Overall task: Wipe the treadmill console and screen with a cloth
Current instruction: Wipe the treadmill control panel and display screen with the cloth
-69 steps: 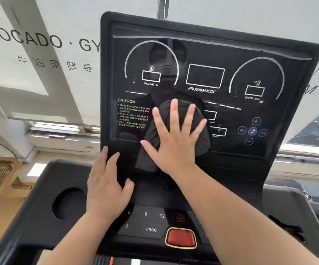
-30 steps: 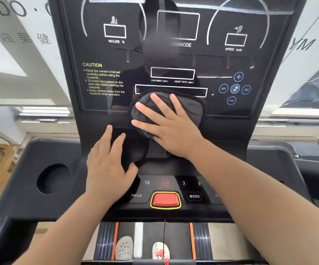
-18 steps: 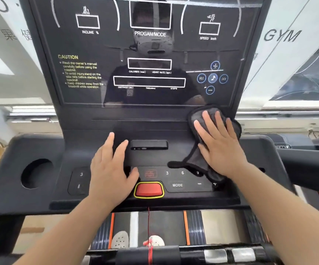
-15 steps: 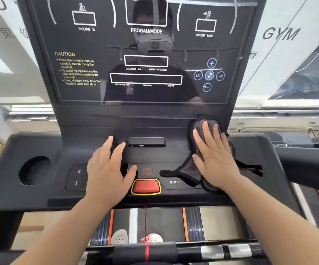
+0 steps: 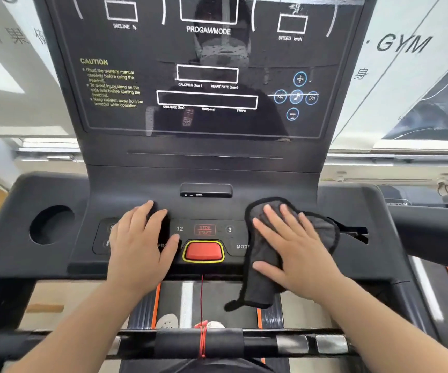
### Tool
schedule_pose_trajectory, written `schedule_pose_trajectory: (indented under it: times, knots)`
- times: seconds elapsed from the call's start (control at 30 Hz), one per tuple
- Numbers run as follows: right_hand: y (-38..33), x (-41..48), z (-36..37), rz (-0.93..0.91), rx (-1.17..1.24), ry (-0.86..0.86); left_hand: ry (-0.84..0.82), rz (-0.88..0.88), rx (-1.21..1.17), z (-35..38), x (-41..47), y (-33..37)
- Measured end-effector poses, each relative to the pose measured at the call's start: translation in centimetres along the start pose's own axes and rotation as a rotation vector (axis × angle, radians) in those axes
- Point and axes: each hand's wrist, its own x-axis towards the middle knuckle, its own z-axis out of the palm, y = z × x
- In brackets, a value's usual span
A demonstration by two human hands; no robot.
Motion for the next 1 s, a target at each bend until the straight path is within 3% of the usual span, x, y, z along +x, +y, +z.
schedule_pose_trajectory:
  times: [0.17, 0.3, 0.37, 0.47, 0.57, 0.7, 1.0]
  knots:
    - [-1.4, 2.1, -0.9, 0.236, 0.055, -0.026, 0.028, 0.038, -0.076, -0.1, 0.2, 1.8]
    - [-4.9, 1.9, -1.8, 0.040, 0.100, -0.003, 0.042, 0.162, -0.161, -0.5, 1.3, 5.3]
    - [-4.2, 1.4, -2.3, 0.052, 0.170, 0.141, 0.010, 0.222, -0.186, -0.5, 2.3, 7.1]
    - [-0.8, 0.4, -1.8, 0.271, 0.129, 0.389, -0.026, 0.382, -0.153, -0.2, 4.1, 9.9]
    - [1.7, -0.6, -1.6, 0.397, 0.023, 0.332, -0.147, 0.466, 0.012, 0.1, 5.6, 12.7]
    - [2.1, -0.8, -2.0, 0.317, 0.001, 0.289, -0.259, 0.446, 0.219, 0.5, 6.2, 14.5]
    - [3.3, 1.1, -7.8, 0.214, 0.351, 0.270, -0.238, 0.371, 0.053, -1.4, 8.2, 14.7]
